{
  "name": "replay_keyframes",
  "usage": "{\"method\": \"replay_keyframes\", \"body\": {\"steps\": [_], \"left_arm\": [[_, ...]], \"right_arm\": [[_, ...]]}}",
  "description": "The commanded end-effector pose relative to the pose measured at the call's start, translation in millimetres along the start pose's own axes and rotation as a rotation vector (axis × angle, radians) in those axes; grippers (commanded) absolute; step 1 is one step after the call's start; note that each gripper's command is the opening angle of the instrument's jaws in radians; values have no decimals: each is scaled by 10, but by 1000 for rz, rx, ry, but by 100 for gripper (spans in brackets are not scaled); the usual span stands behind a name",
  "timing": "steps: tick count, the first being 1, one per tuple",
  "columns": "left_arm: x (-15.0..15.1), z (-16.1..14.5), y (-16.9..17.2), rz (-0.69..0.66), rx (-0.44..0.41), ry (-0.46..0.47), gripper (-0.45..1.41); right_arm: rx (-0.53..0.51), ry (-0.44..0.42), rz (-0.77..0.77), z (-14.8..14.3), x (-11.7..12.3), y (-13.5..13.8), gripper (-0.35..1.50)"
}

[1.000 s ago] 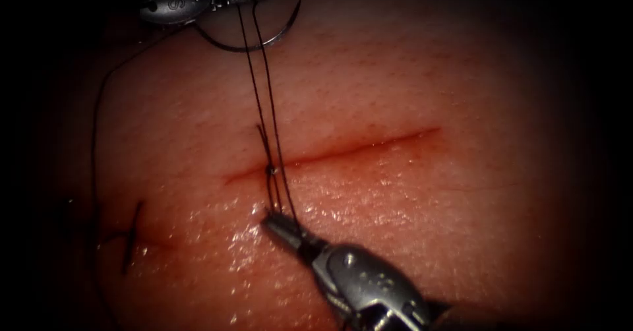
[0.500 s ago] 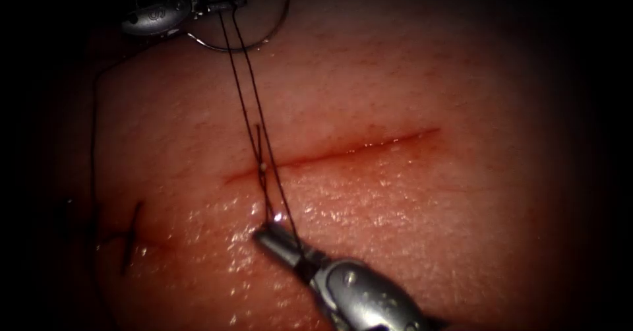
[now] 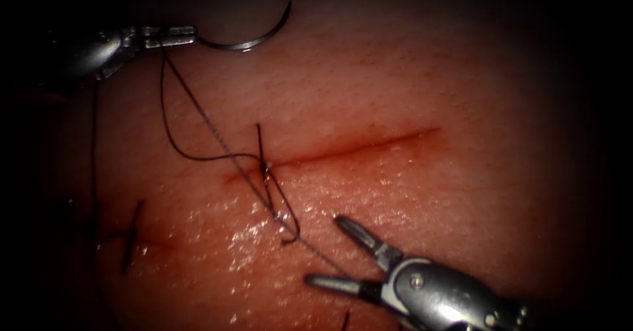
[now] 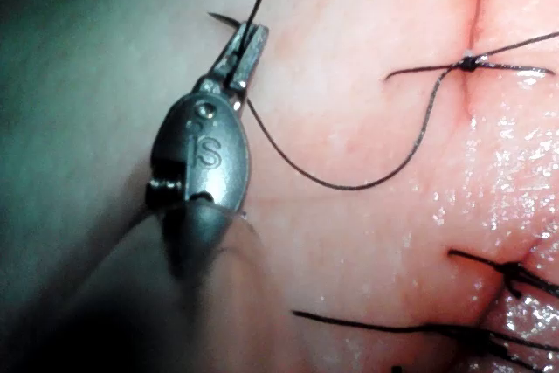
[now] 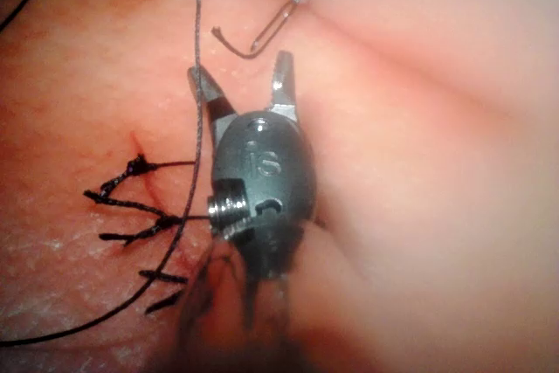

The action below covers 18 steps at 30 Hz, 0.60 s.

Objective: Wound Closure
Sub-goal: Pull working end of suture taut with left needle holder

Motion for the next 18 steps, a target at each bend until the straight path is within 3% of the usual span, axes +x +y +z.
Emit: {"method": "replay_keyframes", "body": {"steps": [1,10,13,18], "left_arm": [[7,4,-1,7,-8,12,-45],[80,2,29,35,-41,69,-45],[103,3,38,45,-48,83,-45],[140,4,48,73,-49,94,-45]], "right_arm": [[4,0,-18,6,5,10,115],[9,-28,-84,13,45,42,105],[-5,-38,-105,26,52,42,116],[6,-67,-152,59,56,29,116]]}}
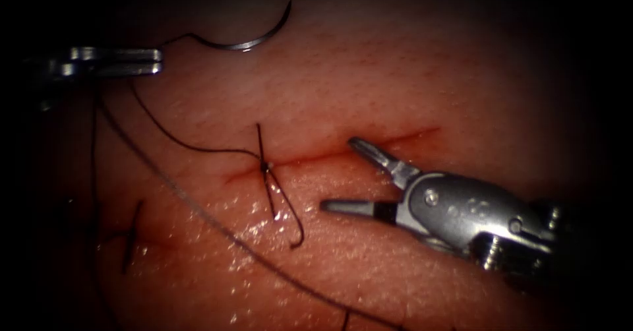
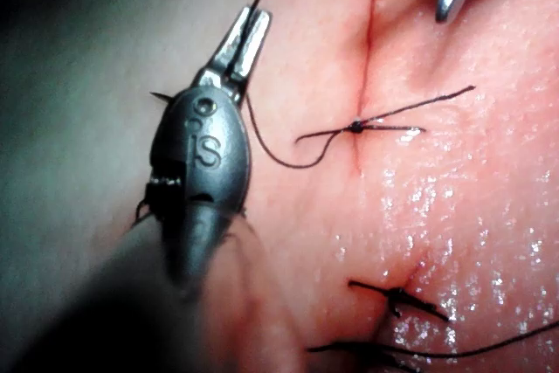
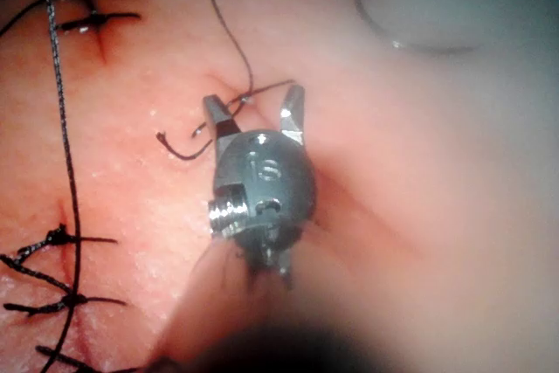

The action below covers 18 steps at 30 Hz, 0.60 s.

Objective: Wound Closure
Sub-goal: Pull working end of suture taut with left needle holder

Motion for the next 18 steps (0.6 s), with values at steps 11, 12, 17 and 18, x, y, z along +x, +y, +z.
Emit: {"method": "replay_keyframes", "body": {"steps": [11,12,17,18], "left_arm": [[18,10,6,18,-4,10,-45],[19,11,7,19,-6,17,-45],[27,16,10,19,-6,23,-45],[28,17,11,19,-6,24,-45]], "right_arm": [[1,-13,-143,85,-6,-32,125],[2,-10,-144,89,-8,-33,125],[-7,-6,-170,111,-16,-36,125],[-9,-5,-178,115,-17,-37,125]]}}
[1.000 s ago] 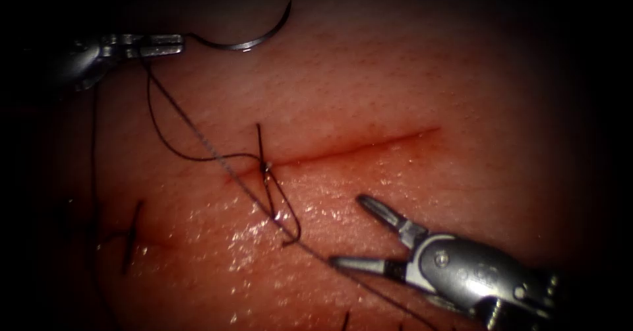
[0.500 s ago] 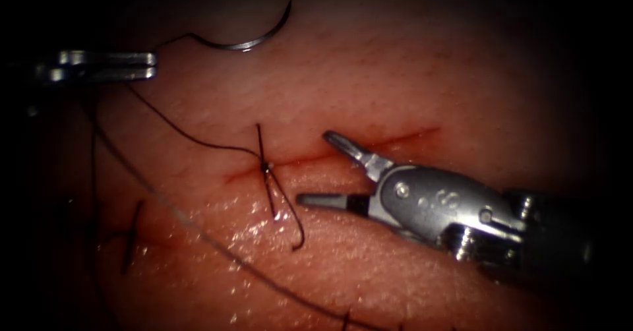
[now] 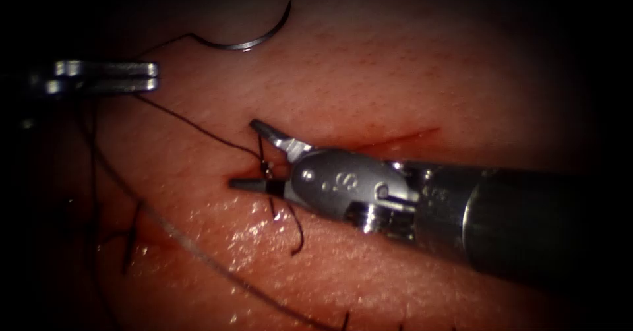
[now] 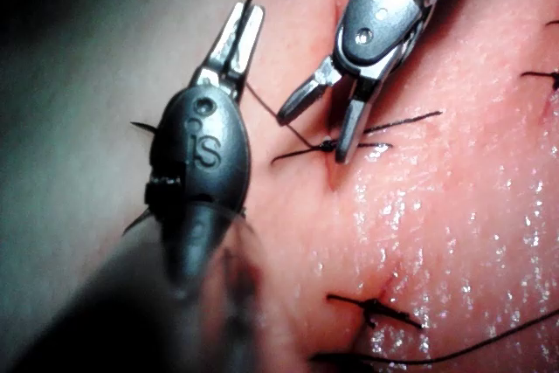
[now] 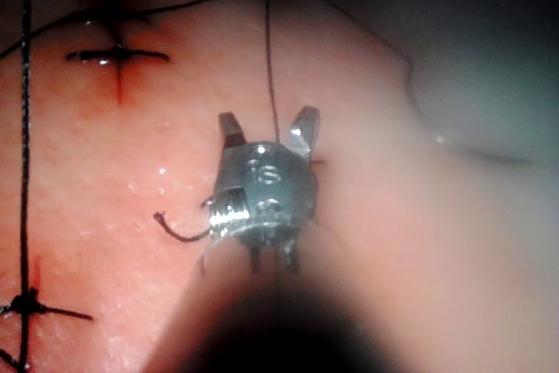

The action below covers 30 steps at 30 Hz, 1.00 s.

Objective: Wound Closure
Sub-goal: Pull working end of suture taut with left needle holder

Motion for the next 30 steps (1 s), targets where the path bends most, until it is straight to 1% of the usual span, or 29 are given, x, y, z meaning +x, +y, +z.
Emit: {"method": "replay_keyframes", "body": {"steps": [1,4,6,10,16,21,24,26,28,29,30], "left_arm": [[-3,6,-4,3,0,3,-45],[1,9,-2,3,0,8,-45],[3,11,-2,4,2,12,-45],[3,12,-1,10,-2,15,-45],[6,13,1,12,-5,21,-45],[12,13,4,12,-12,21,-45],[14,12,5,12,-13,23,-45],[14,12,6,12,-14,23,-45],[14,12,7,13,-17,22,-45],[14,12,7,13,-17,22,-45],[14,13,7,13,-17,23,-45]], "right_arm": [[-2,6,-7,18,-1,-3,125],[-5,10,-11,28,-4,-6,125],[-7,11,-18,33,-5,-6,120],[-7,15,-19,40,-6,-6,118],[1,28,-19,47,-4,-8,94],[8,38,-21,55,-3,-10,86],[6,42,-24,59,-5,-11,73],[5,43,-26,61,-7,-11,73],[4,43,-27,62,-10,-10,59],[6,41,-28,62,-11,-9,32],[8,43,-29,63,-12,-9,0]]}}
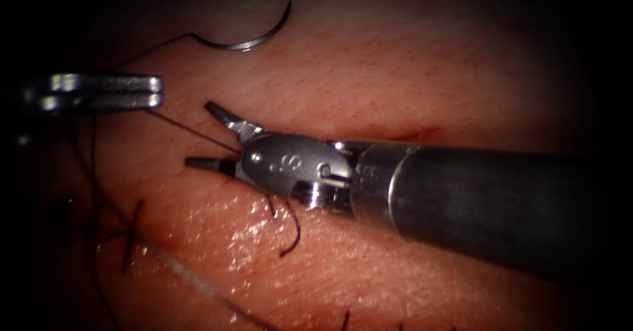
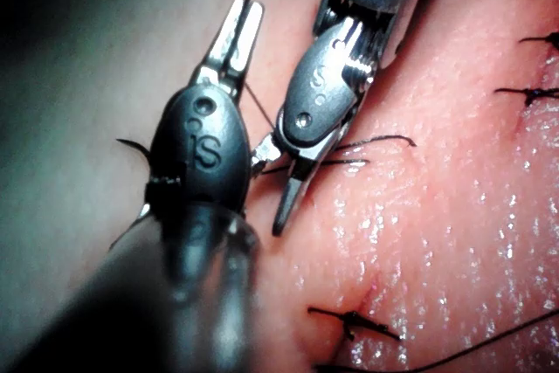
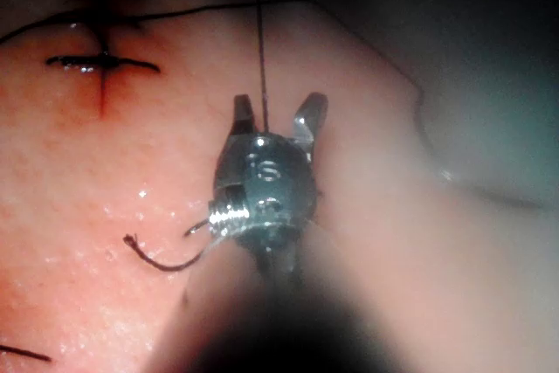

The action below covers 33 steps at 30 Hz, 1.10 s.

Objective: Wound Closure
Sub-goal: Pull working end of suture taut with left needle holder, then use blades on right end-effector to snip suture, then set suture down from left jaws

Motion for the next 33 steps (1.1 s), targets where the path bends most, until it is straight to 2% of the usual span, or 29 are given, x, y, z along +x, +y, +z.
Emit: {"method": "replay_keyframes", "body": {"steps": [1,4,9,10,11,13,14,15,20,21,24,27,29,33], "left_arm": [[-5,4,-5,3,1,1,-45],[-4,5,-3,4,-2,1,-45],[-2,6,5,11,-10,0,-45],[-1,6,7,12,-13,-1,-45],[0,7,10,14,-17,-2,-45],[1,7,15,18,-21,-3,-45],[2,8,18,21,-24,4,-45],[5,10,23,25,-28,12,-45],[12,22,36,39,-42,51,-45],[15,33,42,46,-51,66,-45],[18,52,51,58,-67,98,-45],[21,78,63,74,-96,125,-45],[22,107,75,94,-123,160,-45],[16,145,94,89,-170,188,-45]], "right_arm": [[-1,2,-2,9,-1,1,-35],[-30,-51,-1,10,-2,1,-35],[-19,-47,0,10,-3,4,-35],[-17,-35,0,8,-3,5,7],[-17,-30,0,5,-3,5,36],[-14,-7,-3,-4,-1,9,81],[-17,6,-2,-10,1,12,94],[-14,33,7,-28,5,24,116],[-15,70,-20,-83,15,69,126],[-20,82,-38,-109,20,93,131],[-24,89,-69,-140,26,123,131],[-40,68,-117,-170,34,152,141],[-54,23,-118,-192,37,168,136],[-60,-18,-164,-208,41,188,135]]}}
